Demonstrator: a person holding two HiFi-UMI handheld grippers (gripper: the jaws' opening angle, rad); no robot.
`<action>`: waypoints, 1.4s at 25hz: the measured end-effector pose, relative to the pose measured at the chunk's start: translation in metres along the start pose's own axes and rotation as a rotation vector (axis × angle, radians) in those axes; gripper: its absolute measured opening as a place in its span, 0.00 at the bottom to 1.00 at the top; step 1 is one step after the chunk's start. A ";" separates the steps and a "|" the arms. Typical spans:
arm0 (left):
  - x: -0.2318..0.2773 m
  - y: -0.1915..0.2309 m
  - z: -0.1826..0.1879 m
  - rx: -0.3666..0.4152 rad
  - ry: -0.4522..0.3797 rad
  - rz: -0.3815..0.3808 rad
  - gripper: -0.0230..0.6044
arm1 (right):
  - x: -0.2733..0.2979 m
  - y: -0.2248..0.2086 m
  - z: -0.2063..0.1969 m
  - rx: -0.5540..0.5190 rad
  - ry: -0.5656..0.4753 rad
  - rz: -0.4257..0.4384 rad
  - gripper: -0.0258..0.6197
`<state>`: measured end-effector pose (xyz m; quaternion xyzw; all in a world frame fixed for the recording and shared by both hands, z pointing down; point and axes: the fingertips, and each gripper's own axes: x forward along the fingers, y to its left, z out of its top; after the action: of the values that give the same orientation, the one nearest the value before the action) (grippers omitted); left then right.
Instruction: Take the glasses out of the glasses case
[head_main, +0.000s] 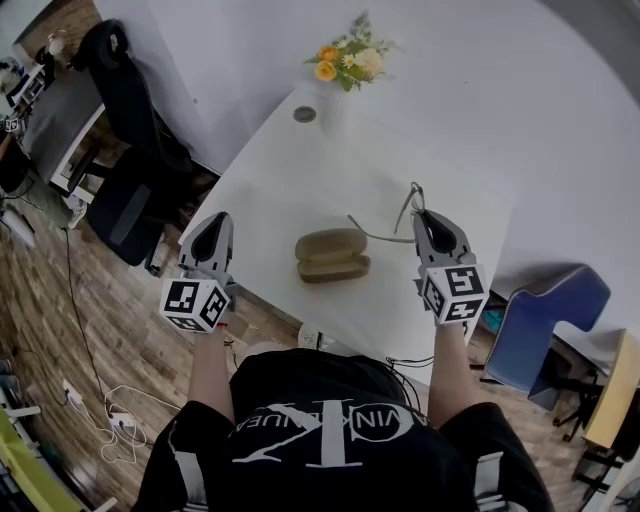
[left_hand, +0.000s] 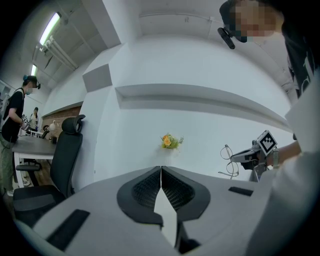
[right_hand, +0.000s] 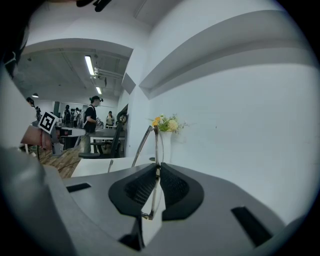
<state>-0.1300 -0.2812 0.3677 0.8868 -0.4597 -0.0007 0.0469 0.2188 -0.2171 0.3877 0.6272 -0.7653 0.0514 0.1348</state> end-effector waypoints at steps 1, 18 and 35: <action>-0.001 0.001 0.000 0.000 -0.001 0.002 0.06 | 0.000 0.000 0.001 0.002 -0.003 -0.003 0.10; -0.002 0.012 -0.001 -0.010 -0.008 0.022 0.06 | 0.004 -0.004 0.007 0.020 -0.024 -0.026 0.10; -0.010 0.013 -0.008 -0.017 0.001 0.037 0.06 | 0.002 -0.003 -0.003 0.047 -0.015 -0.021 0.10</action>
<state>-0.1458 -0.2803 0.3759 0.8779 -0.4758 -0.0033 0.0545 0.2214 -0.2189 0.3913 0.6387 -0.7583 0.0632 0.1147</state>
